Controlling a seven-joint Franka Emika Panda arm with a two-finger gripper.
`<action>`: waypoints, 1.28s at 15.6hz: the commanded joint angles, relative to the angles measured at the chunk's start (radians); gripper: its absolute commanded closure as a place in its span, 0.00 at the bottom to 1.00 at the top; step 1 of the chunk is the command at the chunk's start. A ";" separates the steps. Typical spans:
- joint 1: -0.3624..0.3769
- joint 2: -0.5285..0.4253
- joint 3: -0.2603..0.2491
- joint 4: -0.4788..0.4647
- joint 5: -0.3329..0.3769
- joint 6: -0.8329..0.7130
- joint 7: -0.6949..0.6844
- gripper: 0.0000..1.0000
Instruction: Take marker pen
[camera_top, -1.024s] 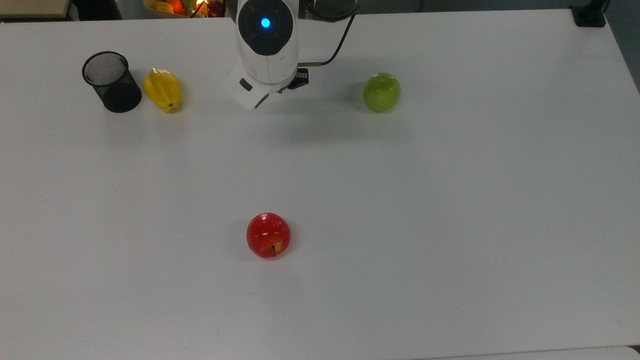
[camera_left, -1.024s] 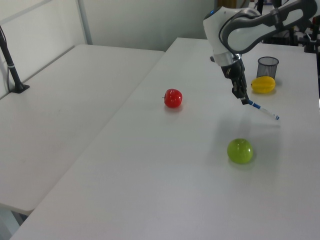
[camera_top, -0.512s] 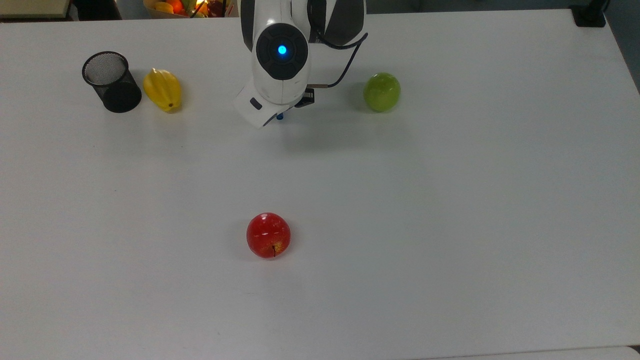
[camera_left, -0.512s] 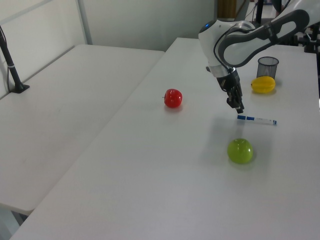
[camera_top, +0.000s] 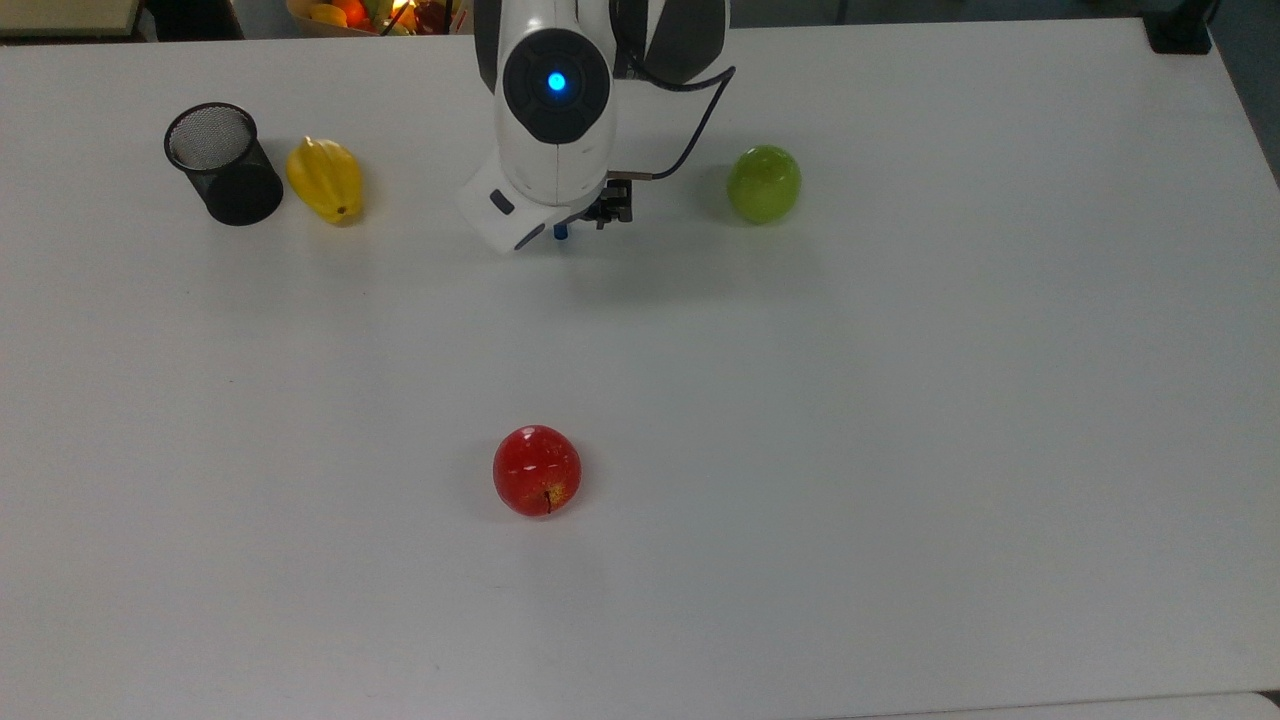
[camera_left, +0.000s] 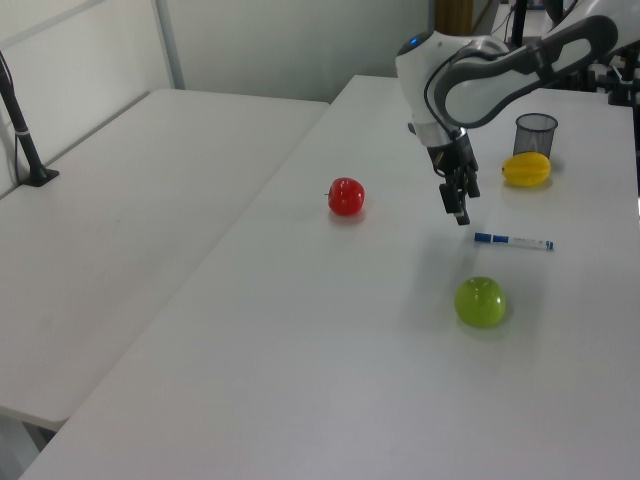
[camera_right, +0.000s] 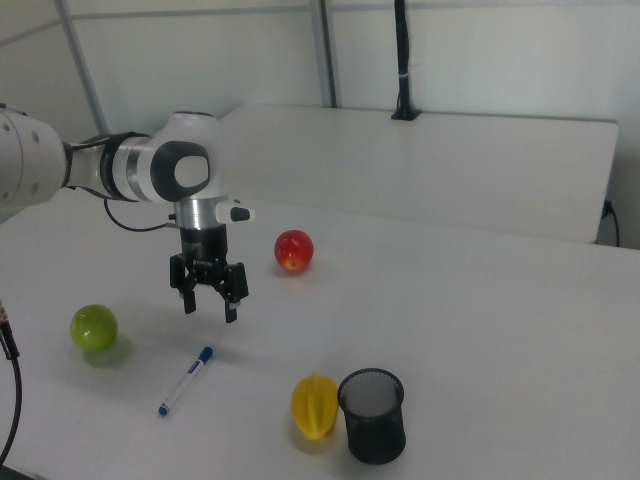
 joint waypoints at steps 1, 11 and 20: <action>-0.043 -0.119 0.004 -0.028 -0.004 0.016 0.024 0.00; -0.178 -0.406 0.004 -0.128 0.021 0.005 -0.002 0.00; -0.209 -0.463 0.004 -0.146 0.021 0.002 0.015 0.00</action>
